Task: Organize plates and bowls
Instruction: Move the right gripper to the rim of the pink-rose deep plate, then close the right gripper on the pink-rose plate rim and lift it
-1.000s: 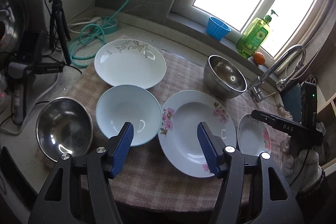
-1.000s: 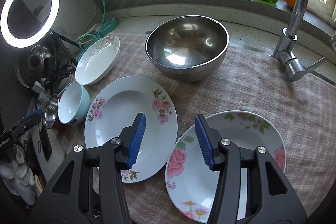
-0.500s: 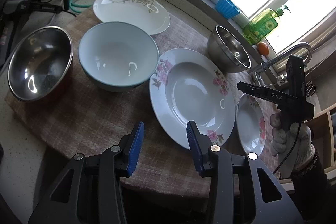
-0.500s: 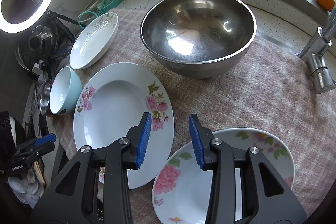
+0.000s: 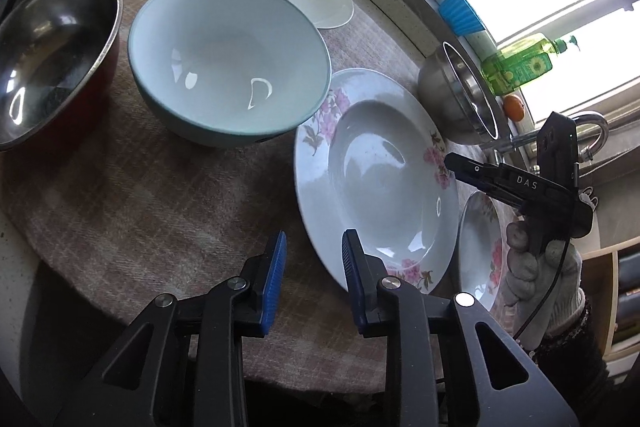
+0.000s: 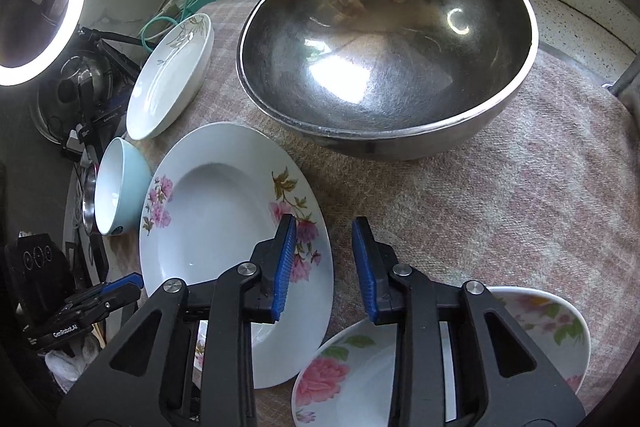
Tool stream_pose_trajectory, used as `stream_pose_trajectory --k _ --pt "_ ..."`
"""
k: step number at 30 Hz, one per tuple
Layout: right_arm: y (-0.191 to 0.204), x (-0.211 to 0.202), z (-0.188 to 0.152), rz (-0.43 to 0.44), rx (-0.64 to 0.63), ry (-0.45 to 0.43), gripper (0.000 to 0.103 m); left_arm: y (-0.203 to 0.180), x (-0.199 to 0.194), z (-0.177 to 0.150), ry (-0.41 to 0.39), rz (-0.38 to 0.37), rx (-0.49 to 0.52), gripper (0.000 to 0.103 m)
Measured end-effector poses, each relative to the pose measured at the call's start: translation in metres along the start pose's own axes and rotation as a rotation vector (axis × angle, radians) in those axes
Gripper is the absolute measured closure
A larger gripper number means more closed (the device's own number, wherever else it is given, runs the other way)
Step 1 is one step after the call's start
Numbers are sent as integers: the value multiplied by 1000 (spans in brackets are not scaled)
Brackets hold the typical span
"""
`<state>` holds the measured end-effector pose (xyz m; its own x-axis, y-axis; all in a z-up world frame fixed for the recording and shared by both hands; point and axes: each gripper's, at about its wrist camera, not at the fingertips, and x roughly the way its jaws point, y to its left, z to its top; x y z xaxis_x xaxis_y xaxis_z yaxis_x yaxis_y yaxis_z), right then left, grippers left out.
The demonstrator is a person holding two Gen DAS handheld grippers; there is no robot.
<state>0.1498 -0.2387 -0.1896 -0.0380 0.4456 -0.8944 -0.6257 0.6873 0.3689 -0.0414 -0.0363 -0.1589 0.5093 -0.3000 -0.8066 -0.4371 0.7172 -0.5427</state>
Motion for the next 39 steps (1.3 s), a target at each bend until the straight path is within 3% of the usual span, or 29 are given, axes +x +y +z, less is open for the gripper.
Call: stream_pose_trajectory --k 8,39 --pt "2 5 7 42 15 13 81 0 4 3 20 -21 9 86" --pt "12 -3 -26 28 -27 60 81 8 -7 -8 43 32 48 86"
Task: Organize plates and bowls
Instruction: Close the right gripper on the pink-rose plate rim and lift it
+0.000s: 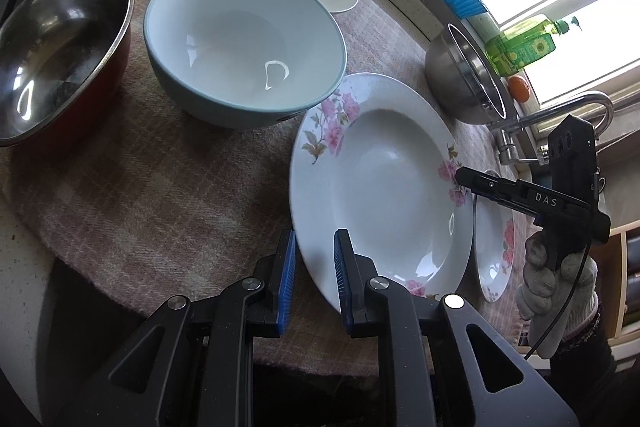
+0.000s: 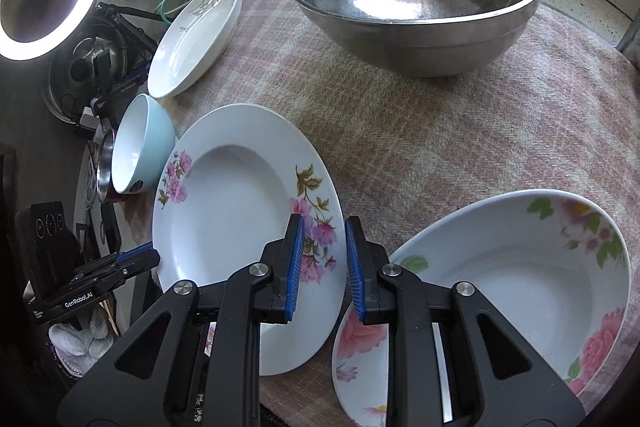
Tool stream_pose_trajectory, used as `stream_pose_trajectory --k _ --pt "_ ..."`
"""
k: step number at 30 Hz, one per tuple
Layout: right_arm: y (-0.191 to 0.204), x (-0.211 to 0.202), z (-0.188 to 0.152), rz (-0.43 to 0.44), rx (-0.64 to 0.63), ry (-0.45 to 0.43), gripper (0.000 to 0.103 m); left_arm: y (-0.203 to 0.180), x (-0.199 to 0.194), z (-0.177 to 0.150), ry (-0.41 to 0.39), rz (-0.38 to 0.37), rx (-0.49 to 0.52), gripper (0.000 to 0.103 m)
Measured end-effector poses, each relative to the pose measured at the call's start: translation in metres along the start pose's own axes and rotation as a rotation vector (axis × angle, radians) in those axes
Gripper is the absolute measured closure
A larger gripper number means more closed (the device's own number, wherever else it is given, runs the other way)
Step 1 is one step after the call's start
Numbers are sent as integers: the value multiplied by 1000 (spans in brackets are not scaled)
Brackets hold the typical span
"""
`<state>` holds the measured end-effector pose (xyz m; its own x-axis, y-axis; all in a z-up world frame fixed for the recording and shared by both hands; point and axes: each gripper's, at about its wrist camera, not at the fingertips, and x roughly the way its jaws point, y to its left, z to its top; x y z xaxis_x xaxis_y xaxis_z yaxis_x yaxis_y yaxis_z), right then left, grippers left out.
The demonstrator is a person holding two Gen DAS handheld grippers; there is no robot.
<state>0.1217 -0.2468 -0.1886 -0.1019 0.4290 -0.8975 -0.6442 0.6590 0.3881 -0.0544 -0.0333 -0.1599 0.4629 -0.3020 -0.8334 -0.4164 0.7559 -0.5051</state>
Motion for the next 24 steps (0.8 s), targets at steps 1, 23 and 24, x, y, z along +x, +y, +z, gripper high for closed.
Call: stream_pose_trajectory --k 1,23,24 --pt "1 0 0 -4 -5 0 81 1 -1 -1 1 0 -1 86" --pt "19 6 0 -88 -70 0 77 3 -6 0 8 12 37 86" --pt "18 4 0 -85 -67 -8 75 3 -6 -1 7 15 39 86"
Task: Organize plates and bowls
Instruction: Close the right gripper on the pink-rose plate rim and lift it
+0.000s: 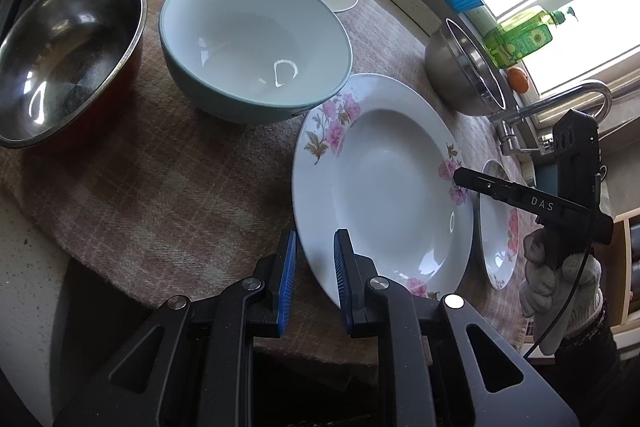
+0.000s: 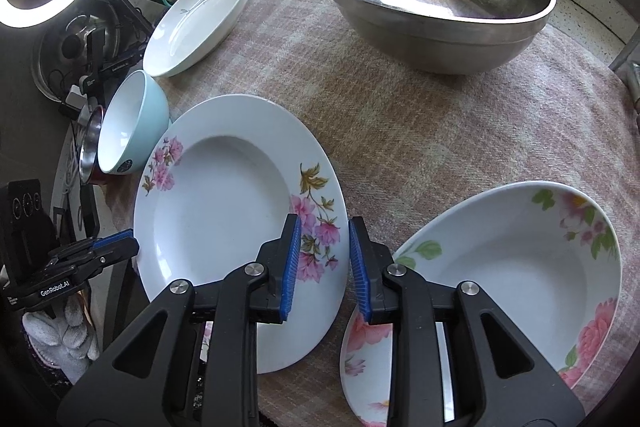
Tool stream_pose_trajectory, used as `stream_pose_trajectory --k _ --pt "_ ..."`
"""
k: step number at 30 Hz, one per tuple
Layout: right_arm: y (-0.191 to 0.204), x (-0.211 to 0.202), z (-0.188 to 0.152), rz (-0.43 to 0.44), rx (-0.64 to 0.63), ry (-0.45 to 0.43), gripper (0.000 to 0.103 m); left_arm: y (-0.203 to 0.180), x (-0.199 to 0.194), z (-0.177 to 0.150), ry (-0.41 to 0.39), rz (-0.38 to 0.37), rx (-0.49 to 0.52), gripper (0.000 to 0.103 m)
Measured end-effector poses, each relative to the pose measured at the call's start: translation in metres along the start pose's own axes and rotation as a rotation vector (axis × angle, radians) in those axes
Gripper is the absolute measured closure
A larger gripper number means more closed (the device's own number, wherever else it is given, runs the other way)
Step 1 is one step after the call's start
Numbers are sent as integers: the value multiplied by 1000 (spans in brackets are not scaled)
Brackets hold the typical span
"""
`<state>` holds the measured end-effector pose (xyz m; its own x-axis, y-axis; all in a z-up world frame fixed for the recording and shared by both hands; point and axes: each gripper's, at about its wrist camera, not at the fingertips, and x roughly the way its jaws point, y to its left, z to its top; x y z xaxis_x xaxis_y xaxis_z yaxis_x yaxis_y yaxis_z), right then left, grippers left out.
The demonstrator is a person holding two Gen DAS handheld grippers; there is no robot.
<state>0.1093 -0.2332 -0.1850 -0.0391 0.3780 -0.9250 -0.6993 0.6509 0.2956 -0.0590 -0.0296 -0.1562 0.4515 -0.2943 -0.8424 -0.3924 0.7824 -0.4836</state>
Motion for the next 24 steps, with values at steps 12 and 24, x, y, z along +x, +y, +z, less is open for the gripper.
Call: stream_pose_trajectory --k 12,24 --pt "-15 -48 -8 -9 60 -123 53 -7 -20 -6 -9 5 55 85" --pt "-67 -103 -56 -59 243 -234 53 -54 -16 18 -30 -56 183 76"
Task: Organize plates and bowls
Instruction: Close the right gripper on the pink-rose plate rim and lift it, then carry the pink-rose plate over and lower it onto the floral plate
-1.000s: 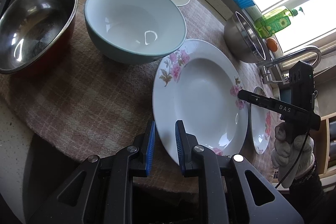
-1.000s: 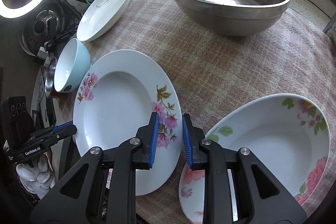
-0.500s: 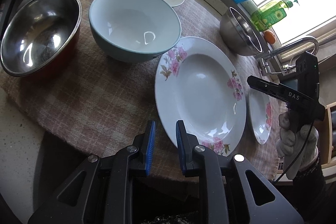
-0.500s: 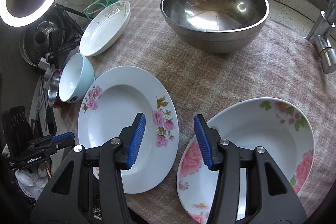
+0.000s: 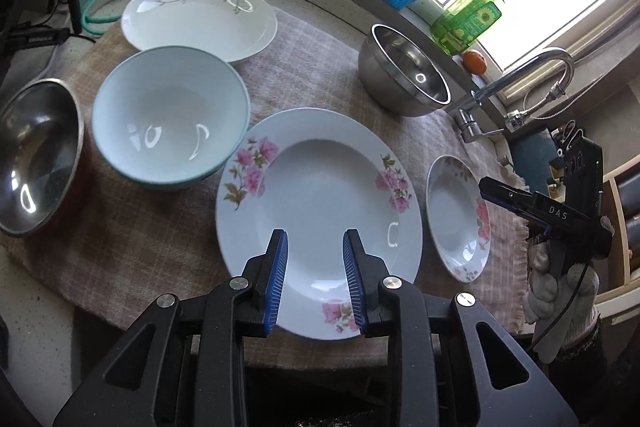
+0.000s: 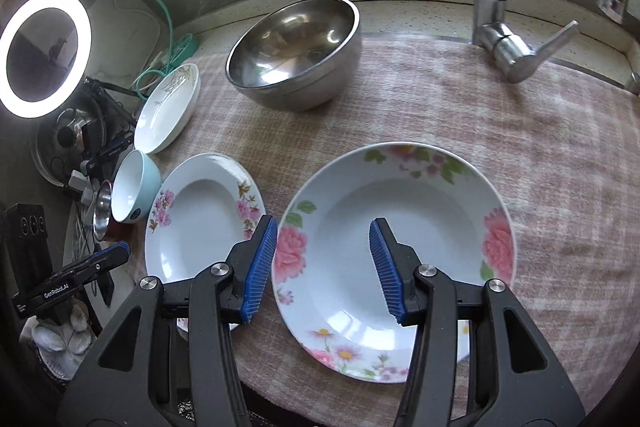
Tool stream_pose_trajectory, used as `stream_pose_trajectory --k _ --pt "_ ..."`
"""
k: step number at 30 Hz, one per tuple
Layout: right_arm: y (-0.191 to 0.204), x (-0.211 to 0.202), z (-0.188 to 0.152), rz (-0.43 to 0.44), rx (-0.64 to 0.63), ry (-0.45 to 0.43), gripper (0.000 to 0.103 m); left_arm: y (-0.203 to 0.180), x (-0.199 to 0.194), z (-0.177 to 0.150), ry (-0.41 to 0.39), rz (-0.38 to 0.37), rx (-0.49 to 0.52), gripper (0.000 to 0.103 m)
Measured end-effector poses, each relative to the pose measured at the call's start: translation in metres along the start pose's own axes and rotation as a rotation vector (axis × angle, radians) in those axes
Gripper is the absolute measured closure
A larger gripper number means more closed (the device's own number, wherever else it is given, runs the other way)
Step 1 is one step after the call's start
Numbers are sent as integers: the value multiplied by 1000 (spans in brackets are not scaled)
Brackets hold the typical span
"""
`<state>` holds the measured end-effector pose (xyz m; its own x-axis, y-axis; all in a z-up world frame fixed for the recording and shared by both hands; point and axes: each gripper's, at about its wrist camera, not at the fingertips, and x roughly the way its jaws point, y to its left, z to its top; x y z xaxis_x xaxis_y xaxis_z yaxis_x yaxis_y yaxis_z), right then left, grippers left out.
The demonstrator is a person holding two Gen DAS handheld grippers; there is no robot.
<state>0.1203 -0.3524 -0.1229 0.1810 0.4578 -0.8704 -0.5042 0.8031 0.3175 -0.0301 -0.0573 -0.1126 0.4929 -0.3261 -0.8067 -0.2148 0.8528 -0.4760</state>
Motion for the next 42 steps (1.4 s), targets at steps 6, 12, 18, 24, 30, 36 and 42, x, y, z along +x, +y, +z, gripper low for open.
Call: stream_pose_trajectory --k 6,12,18,24,30,36,42 --pt "-33 -19 -12 -29 89 -31 53 -30 19 15 26 -38 83 76" --pt "-58 -30 -21 -53 153 -54 53 -57 43 22 70 -79 151 76" --pt "-79 -36 -29 -78 198 -61 53 -79 63 29 110 -115 204 76" --pt "-99 -35 -39 -85 245 -57 53 -101 85 37 142 -131 259 76" --pt "-112 -31 -49 -66 280 -45 58 -120 107 41 183 -133 311 76" --pt "-122 -22 -58 -26 327 -29 62 -128 124 43 219 -110 340 76" --pt "-125 -10 -62 14 359 -1 74 -127 137 46 242 -94 338 76"
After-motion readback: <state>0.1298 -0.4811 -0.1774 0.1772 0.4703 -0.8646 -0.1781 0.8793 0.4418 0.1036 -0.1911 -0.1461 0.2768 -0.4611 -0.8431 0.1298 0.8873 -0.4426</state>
